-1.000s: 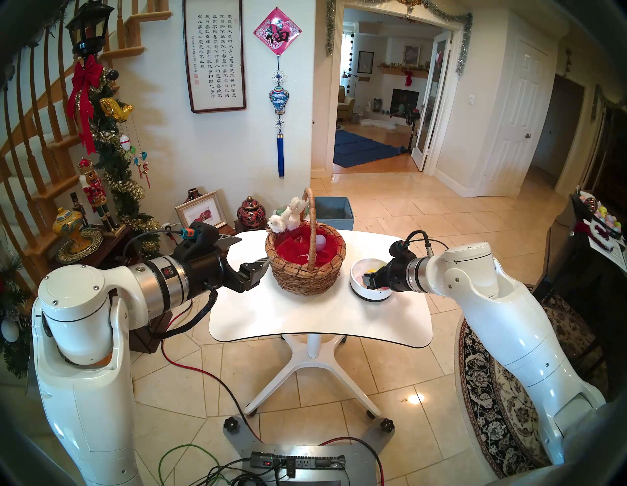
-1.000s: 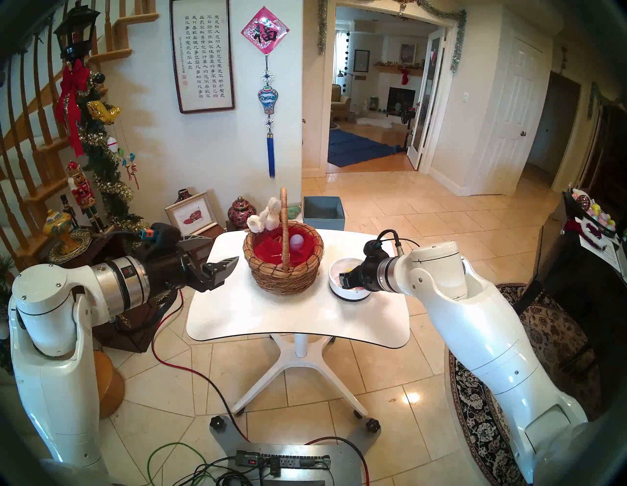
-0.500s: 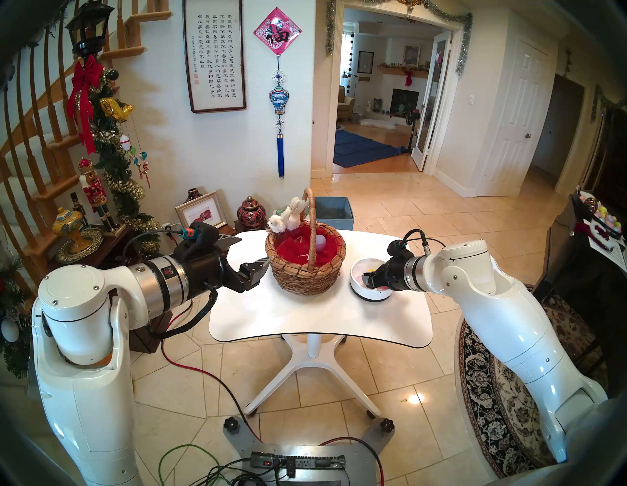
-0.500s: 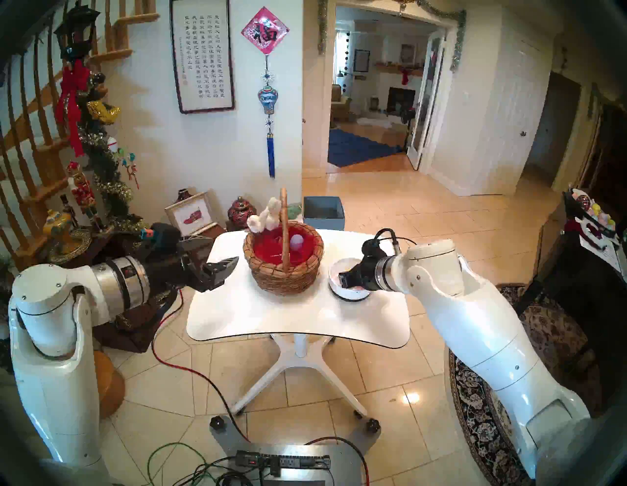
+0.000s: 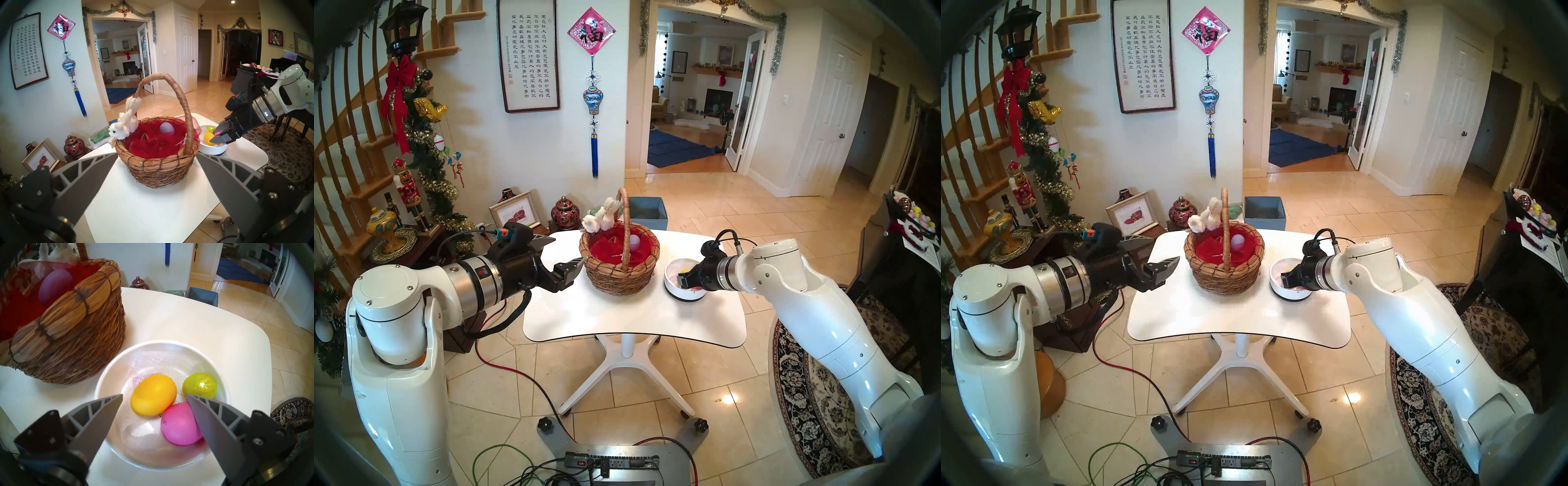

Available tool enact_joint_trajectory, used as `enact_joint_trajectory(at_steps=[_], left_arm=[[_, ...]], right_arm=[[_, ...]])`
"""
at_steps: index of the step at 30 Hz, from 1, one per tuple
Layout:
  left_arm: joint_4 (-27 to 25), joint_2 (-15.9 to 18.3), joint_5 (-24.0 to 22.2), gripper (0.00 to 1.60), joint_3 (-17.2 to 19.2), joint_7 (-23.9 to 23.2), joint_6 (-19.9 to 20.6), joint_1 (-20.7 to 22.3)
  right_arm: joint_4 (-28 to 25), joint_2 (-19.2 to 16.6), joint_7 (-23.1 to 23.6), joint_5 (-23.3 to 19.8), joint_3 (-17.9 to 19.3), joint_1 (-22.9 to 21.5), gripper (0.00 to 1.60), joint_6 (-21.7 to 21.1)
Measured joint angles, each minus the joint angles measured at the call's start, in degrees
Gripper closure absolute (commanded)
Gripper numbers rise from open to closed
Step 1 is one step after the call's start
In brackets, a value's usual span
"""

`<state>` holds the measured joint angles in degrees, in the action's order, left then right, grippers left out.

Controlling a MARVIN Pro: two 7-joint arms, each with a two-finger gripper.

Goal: Put easter egg into basket

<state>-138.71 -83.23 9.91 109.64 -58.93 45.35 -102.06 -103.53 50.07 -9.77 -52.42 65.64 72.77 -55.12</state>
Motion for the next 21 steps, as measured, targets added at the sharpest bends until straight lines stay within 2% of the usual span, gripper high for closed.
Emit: enact_joint_trajectory(at_steps=[21], left_arm=[[0.0,-0.01,0.0,0.0,0.0,0.0,0.0,0.0]], right_arm=[[2.4,-1.56,-0.23,-0.17,-4.13,-3.96,0.31,0.02]])
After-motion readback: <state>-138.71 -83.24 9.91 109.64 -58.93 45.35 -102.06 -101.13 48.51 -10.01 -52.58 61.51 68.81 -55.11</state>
